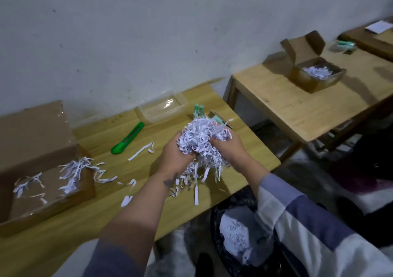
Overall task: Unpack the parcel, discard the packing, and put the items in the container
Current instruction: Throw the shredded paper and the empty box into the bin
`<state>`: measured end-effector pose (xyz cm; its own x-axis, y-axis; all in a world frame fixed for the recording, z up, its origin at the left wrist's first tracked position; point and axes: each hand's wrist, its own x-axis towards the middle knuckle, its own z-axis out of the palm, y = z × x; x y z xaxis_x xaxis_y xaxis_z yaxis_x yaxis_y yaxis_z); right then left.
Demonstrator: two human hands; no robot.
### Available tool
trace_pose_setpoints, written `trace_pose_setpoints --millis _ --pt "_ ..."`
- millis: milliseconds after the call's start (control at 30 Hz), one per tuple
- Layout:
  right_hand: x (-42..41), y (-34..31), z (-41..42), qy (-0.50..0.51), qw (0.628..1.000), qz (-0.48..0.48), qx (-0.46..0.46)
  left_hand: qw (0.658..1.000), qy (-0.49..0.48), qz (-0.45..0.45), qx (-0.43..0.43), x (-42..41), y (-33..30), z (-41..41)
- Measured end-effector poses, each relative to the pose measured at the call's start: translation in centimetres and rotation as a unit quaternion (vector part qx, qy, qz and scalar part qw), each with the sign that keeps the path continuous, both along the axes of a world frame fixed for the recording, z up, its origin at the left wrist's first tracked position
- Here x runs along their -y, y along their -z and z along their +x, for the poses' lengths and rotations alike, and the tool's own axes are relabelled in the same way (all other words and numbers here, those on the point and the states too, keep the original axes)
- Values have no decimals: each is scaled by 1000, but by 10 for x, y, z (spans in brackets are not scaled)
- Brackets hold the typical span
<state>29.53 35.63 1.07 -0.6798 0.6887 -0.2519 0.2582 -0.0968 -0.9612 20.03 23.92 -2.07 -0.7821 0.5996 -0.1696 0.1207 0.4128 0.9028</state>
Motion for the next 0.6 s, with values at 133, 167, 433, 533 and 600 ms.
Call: trace_pose_setpoints --millis 133,167,433,533,600 --pt "-10 -2 62 82 996 25 9 997 66 22 28 -24 -2 51" --pt "-11 0 79 96 995 28 7 996 83 20 38 -30 2 64" --pt "-21 50 207 205 975 -24 79 967 203 -40 145 -71 60 180" --pt "-30 99 236 215 967 -67 117 947 198 -87 238 -82 113 208" --pt "-36 144 251 213 957 -113 160 939 157 -127 278 -85 159 219"
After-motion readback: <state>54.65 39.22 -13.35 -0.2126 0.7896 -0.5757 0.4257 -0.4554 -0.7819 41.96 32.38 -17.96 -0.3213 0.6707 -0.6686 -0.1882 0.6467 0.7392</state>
